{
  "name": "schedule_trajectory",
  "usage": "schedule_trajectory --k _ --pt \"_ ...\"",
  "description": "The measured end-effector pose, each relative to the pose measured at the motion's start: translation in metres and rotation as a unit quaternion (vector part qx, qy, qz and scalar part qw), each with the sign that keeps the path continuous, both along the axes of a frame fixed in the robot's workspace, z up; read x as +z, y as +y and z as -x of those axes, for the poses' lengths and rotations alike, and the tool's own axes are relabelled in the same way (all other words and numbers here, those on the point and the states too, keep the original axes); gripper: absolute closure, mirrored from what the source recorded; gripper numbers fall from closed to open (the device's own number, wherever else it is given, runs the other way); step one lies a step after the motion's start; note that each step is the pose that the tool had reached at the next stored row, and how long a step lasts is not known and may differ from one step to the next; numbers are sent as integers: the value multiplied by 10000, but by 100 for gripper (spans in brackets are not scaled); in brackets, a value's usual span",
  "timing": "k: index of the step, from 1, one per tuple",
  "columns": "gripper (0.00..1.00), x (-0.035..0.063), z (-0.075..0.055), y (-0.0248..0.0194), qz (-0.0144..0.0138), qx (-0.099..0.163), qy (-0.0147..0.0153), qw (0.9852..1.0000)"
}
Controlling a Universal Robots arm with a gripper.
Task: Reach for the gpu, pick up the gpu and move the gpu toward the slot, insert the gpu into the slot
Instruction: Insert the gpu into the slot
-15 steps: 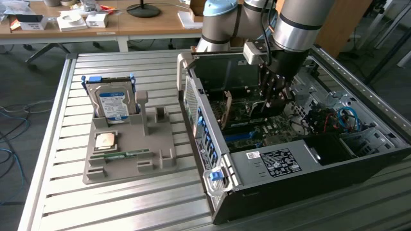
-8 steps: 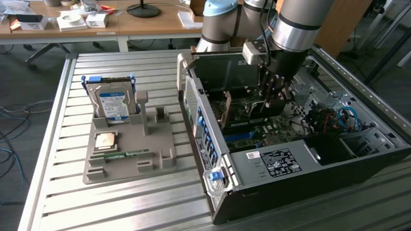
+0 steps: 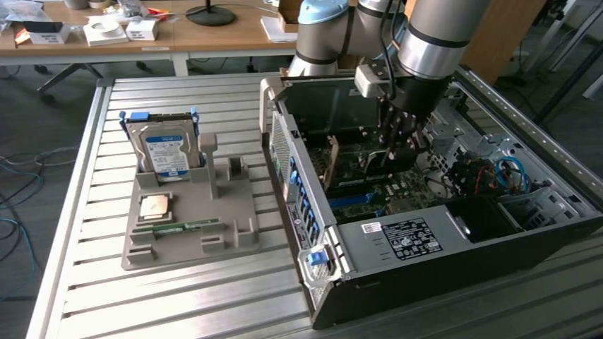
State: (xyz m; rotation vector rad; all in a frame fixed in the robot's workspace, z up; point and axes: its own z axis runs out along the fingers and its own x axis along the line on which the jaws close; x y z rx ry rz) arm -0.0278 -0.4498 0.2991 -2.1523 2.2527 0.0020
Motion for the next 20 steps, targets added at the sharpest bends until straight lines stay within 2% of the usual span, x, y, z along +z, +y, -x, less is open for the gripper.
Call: schedule_trajectory --k 20 --pt "73 -58 1 0 0 35 0 10000"
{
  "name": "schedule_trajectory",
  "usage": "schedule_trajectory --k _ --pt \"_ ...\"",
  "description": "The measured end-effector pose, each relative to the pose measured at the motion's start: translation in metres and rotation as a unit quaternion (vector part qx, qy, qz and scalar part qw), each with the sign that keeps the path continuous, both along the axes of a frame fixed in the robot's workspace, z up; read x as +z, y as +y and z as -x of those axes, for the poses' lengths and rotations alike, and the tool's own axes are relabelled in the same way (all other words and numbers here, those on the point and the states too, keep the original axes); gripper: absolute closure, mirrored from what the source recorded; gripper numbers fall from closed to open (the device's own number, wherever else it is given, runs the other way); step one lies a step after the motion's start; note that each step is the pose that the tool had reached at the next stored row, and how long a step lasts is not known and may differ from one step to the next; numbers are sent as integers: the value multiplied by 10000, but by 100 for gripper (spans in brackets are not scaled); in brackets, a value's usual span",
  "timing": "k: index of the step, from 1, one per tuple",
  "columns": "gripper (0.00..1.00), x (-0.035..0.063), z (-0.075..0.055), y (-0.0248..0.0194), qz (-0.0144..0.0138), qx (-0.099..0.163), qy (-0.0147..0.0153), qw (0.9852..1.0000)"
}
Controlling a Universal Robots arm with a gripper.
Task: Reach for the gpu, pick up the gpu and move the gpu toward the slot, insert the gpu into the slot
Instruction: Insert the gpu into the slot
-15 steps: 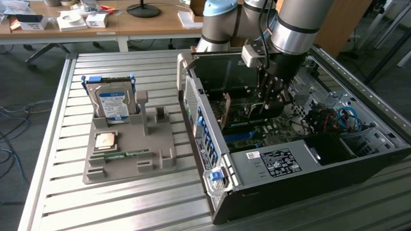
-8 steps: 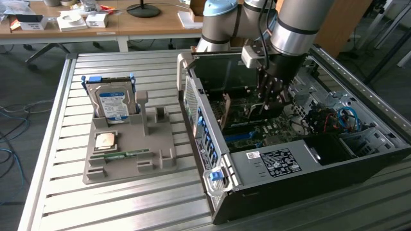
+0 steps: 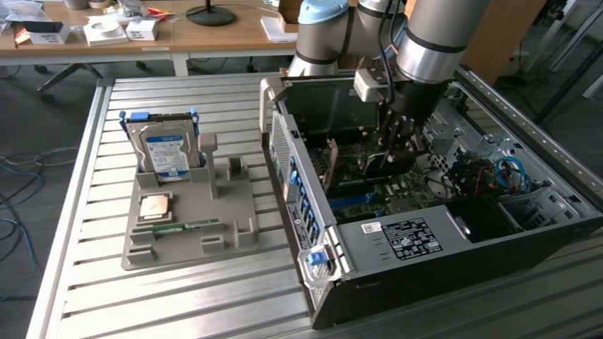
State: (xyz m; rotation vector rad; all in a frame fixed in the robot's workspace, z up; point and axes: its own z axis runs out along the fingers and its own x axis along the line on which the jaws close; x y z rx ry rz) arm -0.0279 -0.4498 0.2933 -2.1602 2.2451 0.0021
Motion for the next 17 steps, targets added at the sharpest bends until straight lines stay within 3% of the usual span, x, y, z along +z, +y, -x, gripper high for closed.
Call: schedule_trajectory --k 17 --pt "73 -52 0 0 1 17 1 10000"
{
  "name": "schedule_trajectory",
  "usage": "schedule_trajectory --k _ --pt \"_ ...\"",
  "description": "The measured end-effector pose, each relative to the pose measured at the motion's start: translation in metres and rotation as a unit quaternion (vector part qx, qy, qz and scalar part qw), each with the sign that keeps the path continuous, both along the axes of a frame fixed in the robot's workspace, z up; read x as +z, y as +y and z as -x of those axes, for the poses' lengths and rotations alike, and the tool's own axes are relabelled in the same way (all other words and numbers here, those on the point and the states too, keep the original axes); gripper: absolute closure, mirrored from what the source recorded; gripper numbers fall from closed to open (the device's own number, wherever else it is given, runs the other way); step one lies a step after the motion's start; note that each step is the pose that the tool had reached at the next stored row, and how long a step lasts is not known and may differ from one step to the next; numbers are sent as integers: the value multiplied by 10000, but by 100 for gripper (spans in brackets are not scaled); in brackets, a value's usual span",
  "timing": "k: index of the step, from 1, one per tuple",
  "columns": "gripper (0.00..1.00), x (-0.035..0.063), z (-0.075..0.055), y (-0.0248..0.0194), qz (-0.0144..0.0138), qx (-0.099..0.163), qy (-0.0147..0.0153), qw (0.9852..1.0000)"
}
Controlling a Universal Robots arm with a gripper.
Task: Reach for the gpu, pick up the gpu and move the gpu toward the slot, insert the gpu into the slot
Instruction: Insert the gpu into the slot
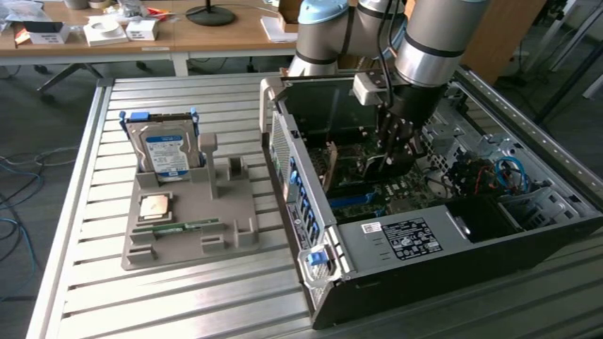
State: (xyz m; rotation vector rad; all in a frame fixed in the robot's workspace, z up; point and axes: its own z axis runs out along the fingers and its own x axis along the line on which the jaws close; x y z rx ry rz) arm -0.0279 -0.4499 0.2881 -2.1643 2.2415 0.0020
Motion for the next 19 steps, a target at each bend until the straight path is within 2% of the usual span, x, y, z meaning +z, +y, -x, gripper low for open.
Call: schedule_trajectory --k 19 --pt "73 -30 18 0 -2 0 -1 10000"
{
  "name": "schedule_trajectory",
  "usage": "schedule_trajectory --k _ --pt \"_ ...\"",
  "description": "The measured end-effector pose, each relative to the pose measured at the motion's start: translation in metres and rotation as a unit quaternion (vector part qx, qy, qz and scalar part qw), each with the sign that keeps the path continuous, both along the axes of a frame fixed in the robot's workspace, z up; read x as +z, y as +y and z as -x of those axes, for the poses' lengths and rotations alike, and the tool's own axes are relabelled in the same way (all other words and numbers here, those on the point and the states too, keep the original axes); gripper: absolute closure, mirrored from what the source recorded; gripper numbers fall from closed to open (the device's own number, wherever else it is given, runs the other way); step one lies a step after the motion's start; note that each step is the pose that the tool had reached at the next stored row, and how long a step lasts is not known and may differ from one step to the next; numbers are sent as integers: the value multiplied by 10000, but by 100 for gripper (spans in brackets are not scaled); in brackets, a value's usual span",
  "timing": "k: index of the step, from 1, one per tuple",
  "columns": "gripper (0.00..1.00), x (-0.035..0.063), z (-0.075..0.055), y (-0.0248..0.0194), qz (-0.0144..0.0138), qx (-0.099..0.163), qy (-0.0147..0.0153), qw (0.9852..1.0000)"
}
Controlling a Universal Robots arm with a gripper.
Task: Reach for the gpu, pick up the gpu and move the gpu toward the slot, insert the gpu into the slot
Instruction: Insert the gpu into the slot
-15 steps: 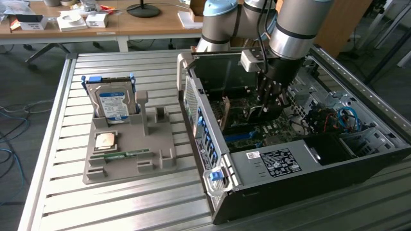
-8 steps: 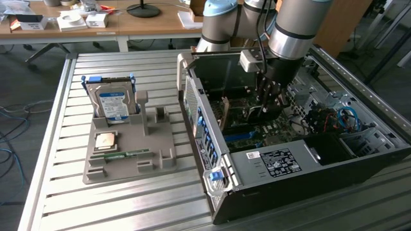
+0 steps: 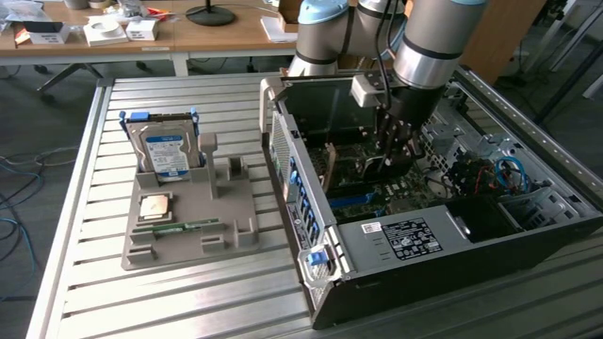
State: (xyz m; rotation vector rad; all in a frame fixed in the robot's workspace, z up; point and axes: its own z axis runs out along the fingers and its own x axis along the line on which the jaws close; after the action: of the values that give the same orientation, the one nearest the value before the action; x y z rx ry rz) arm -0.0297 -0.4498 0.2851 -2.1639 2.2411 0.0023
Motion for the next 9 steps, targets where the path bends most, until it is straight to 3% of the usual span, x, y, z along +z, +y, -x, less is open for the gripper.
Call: schedule_trajectory --k 9 --pt "73 -13 0 0 1 7 0 10000"
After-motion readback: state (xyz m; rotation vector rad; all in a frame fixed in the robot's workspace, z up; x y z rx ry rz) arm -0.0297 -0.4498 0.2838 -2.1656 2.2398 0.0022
